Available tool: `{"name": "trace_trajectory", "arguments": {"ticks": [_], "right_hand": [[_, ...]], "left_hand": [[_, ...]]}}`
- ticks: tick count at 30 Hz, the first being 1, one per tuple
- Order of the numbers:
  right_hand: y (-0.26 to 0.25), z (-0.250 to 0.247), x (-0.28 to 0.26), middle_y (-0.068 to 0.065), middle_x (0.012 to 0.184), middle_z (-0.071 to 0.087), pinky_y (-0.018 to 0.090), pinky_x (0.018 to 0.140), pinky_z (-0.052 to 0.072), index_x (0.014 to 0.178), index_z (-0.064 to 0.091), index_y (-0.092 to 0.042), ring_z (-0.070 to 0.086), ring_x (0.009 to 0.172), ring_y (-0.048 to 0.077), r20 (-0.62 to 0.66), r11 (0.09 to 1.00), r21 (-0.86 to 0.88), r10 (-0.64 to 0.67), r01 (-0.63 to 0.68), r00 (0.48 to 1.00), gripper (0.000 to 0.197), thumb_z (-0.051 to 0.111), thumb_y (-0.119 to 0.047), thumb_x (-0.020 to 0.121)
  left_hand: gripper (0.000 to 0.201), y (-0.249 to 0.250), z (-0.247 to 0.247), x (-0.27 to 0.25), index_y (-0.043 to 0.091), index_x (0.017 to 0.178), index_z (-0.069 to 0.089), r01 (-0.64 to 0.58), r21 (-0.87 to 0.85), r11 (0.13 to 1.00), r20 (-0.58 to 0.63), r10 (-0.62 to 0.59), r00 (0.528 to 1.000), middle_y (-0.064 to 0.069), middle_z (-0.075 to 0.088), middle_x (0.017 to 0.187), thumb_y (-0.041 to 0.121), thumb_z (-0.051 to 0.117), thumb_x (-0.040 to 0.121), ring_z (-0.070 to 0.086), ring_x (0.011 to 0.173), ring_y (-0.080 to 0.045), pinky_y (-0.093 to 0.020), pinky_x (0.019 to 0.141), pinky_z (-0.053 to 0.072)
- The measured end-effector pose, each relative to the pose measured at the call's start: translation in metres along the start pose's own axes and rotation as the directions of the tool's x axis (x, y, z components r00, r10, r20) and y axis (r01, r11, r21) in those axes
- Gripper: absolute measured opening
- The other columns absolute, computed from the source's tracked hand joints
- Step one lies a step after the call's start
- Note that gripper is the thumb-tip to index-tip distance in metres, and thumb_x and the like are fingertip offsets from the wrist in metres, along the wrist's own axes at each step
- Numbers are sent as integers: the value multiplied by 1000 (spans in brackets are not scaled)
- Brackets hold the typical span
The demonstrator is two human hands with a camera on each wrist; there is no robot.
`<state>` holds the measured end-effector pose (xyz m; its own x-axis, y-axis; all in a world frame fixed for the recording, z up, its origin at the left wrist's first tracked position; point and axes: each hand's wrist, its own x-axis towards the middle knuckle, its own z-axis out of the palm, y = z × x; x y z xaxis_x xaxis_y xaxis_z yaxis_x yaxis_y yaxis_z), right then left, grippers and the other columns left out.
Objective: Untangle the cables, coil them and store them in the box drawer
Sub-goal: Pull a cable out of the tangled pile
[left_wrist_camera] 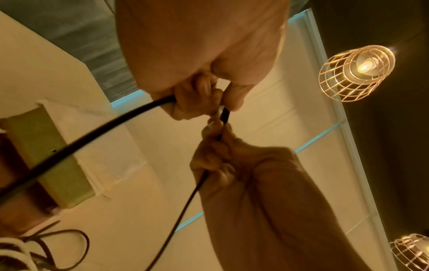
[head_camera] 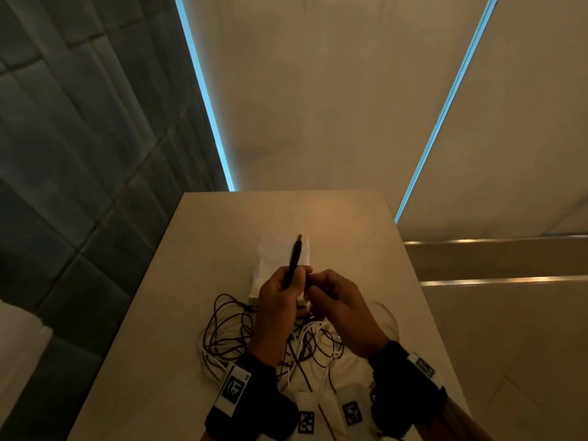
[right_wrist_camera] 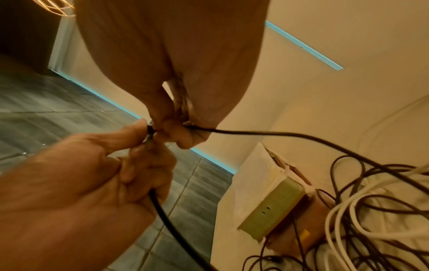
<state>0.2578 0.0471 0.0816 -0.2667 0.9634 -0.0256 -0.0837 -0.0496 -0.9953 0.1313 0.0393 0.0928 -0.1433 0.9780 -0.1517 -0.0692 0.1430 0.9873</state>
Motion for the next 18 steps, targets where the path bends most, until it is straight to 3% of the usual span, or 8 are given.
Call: {"name": "trace_trajectory", "arguments": {"ticks": [3,5,8,10,12,13,16,18], "right_hand": [[9,-1,-4,12,71,62,27,54,46,96,55,6,58,60,22,15,998,-52,35,-34,999,10,56,-4,94],[15,-3,-8,16,66,59,29,51,41,86,55,4,49,53,18,31,992,-113,56,-52,998,19,58,-12,94],[18,-5,-13,8,56,56,25,46,33,82,57,4,37,49,12,-9,998,-57,22,-23,1000,21,56,-12,95],[14,-3,-10,-5,53,53,19,46,36,83,57,6,42,47,9,-39,1000,-6,-4,4,999,19,54,-8,95],[3,5,-6,-9,52,56,11,45,41,86,58,6,50,44,0,-20,998,42,-42,43,999,15,50,-3,96],[0,8,-4,-9,52,59,10,45,42,87,58,3,53,44,-1,-9,997,54,-47,48,999,14,49,-3,96],[6,10,3,0,63,64,15,53,48,81,61,-3,60,54,6,9,998,36,-58,58,998,17,55,-11,95],[15,9,2,16,66,63,14,54,42,77,62,-8,54,57,9,43,996,-30,-79,81,996,22,55,-16,96]], "left_hand": [[27,1,-4,0,14,91,69,-108,18,994,-98,110,989,-1,63,76,27,47,100,60,58,-11,-35,51,56],[29,3,-8,2,13,88,67,-157,-5,988,-176,154,972,9,51,57,27,45,100,36,41,-5,-22,39,34],[32,4,-8,3,10,103,67,-114,-107,988,-134,99,986,10,38,47,32,45,98,25,39,-4,-19,38,26],[37,3,-4,2,12,111,68,-56,-69,996,-41,53,998,8,42,52,38,46,95,40,43,-3,-22,45,42],[42,-2,0,1,15,106,70,-38,-11,999,49,38,998,-5,66,73,48,49,91,65,70,-16,-41,67,57],[41,-3,2,0,14,98,71,-35,2,999,55,35,998,-13,69,83,49,49,92,67,81,-23,-47,71,57],[38,2,-1,-1,13,77,60,-54,-36,998,-34,52,998,-13,58,76,38,44,99,58,71,-25,-36,58,54],[36,7,-6,0,14,72,53,-64,-151,986,-63,55,997,-7,56,75,33,41,101,56,71,-23,-36,63,52]]}}
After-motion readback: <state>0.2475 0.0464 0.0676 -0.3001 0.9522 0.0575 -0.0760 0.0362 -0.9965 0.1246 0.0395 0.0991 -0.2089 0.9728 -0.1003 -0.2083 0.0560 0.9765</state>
